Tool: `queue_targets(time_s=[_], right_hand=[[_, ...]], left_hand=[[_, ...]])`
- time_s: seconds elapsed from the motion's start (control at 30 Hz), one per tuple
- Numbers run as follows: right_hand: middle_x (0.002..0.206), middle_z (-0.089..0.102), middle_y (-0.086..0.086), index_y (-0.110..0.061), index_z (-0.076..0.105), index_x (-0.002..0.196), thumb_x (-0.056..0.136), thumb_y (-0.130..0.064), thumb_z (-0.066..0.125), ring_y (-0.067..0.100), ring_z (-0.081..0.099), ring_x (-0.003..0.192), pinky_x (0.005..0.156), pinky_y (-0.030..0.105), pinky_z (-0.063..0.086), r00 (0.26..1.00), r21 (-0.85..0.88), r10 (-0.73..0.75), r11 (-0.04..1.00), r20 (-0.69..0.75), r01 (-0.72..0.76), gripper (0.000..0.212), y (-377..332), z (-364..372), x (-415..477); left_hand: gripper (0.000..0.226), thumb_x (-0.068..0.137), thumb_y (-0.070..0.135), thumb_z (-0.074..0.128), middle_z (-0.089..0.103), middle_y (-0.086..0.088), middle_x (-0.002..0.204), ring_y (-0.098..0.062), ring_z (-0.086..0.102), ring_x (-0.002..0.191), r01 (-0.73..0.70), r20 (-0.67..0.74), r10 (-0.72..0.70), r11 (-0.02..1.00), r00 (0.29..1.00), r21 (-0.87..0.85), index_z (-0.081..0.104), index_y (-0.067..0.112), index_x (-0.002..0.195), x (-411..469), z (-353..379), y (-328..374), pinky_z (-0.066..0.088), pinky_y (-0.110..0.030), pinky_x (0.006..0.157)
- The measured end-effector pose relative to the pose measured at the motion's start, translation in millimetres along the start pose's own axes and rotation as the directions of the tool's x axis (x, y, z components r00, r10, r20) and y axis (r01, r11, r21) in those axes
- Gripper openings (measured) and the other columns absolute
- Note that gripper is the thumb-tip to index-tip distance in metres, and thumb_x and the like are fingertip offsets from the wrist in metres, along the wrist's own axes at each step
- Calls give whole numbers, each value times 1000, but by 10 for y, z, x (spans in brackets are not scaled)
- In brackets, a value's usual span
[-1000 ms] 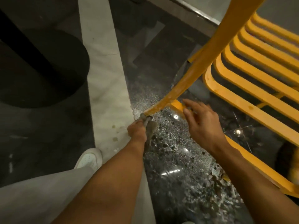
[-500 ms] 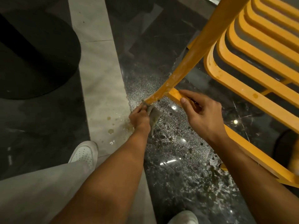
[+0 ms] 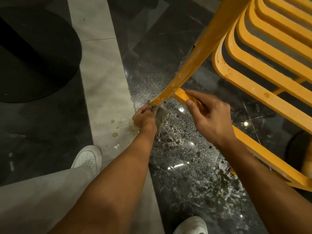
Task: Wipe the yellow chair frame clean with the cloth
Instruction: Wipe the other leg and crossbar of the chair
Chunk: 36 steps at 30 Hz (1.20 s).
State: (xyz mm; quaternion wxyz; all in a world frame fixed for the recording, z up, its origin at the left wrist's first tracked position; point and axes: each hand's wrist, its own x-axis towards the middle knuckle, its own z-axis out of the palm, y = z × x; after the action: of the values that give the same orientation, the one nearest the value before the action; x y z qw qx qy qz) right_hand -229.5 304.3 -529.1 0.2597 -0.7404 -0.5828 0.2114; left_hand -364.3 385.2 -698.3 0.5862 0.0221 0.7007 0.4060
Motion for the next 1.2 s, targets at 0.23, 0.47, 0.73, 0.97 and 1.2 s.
queue_targets(time_s=[0.23, 0.47, 0.73, 0.97, 1.2], right_hand=[[119, 72, -5, -32, 67, 136, 103, -48, 58, 13, 63, 103, 84, 42, 55, 1000, -1, -12, 1000, 2, 12, 38, 5, -8, 5], [121, 72, -3, -28, 67, 137, 104, -45, 58, 14, 62, 104, 85, 38, 53, 1000, 3, -3, 1000, 14, 3, 38, -31, -16, -1], [119, 72, 0, -27, 67, 137, 104, -43, 59, 16, 64, 102, 84, 41, 56, 1000, -2, -3, 1000, 0, 3, 37, -30, -11, 1], [118, 72, -2, -29, 67, 137, 103, -44, 58, 15, 63, 102, 84, 43, 56, 1000, -1, -6, 1000, -4, 6, 38, -24, -12, -3], [123, 72, -1, -28, 67, 136, 103, -43, 59, 14, 63, 105, 85, 36, 54, 1000, 2, -12, 1000, -2, 12, 37, -20, -8, -2]], left_hand=[[11, 92, 11, 81, 78, 2, 88, -17, 75, 89, 44, -28, -41, 994, 999, 97, 82, 14, 103, -71, -10, 89, 62, -23, 76], [15, 95, 5, 75, 71, 6, 83, -15, 72, 89, 30, -9, -30, 998, 1000, 64, 80, 9, 109, -184, -35, 96, 58, -15, 63], [19, 94, 2, 74, 72, 8, 84, -15, 73, 94, -28, -17, 29, 998, 999, 56, 83, 12, 108, -211, -7, 39, 56, -15, 69], [16, 92, 0, 75, 77, 2, 84, -18, 78, 89, -11, -20, 12, 999, 1000, 45, 83, 15, 94, -223, 46, 61, 65, -29, 81], [15, 92, 0, 76, 77, 2, 83, -21, 78, 94, 33, 7, -32, 999, 999, -38, 82, 11, 101, -230, 0, 70, 65, -25, 73]])
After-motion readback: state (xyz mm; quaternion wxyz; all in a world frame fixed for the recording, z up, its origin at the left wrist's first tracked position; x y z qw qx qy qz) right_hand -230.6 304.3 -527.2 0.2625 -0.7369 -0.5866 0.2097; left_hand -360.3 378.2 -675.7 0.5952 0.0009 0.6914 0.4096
